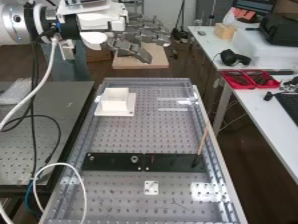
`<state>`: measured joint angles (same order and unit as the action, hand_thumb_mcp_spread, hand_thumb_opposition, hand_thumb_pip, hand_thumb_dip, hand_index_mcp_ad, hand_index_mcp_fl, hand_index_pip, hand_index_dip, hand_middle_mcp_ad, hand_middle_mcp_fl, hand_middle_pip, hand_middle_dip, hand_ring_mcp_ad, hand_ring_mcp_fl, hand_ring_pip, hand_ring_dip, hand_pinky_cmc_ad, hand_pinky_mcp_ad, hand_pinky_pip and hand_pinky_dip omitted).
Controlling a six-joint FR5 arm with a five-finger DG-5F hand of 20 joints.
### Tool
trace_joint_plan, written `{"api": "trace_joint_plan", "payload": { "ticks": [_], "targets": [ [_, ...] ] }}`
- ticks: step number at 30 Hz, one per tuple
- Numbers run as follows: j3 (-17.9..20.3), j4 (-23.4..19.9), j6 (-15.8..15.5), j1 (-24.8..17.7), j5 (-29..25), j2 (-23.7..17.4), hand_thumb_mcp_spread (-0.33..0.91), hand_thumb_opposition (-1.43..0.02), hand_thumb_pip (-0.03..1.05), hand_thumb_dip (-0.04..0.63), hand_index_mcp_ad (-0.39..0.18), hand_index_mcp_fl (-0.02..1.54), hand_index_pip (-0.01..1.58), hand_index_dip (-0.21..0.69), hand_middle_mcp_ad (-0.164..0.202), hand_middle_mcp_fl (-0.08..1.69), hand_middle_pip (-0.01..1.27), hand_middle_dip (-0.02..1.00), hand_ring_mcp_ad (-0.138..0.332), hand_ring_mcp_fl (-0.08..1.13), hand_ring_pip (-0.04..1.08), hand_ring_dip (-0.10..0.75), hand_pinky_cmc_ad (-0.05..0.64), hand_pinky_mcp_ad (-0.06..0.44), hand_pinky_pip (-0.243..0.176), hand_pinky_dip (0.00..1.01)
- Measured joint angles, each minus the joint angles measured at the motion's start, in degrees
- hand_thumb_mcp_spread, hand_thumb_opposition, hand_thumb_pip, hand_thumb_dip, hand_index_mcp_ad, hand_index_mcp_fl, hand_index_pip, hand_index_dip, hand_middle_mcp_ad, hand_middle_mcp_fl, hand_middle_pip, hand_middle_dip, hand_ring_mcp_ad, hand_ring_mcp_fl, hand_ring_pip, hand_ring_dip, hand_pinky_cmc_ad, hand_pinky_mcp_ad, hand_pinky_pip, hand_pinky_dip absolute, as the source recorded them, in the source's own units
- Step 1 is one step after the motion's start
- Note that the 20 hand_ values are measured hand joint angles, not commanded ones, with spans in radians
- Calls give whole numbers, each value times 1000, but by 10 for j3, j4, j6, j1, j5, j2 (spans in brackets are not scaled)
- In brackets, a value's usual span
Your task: Grab the larger nut and place it in the white container
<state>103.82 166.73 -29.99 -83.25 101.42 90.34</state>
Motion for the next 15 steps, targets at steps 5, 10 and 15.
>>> {"api": "trace_joint_plan", "payload": {
  "ticks": [5, 10, 15],
  "targets": [
    [-23, 34, -30, 12, -4, 1, 98, -808, 667, 140, -150, 37, 358, -89, 72, 44, 126, 227, 178, 0, 117, 87, 412, 358, -124, 672],
    [-39, 54, -41, 19, -5, 6, 94, -801, 665, 140, -138, 52, 328, -75, 72, 44, 126, 239, 178, 0, 110, 101, 429, 354, -124, 637],
    [-57, 77, -47, 25, -3, 12, 94, -787, 668, 140, -138, 52, 312, -58, 72, 40, 126, 239, 178, -2, 87, 103, 431, 354, -124, 637]
  ]
}}
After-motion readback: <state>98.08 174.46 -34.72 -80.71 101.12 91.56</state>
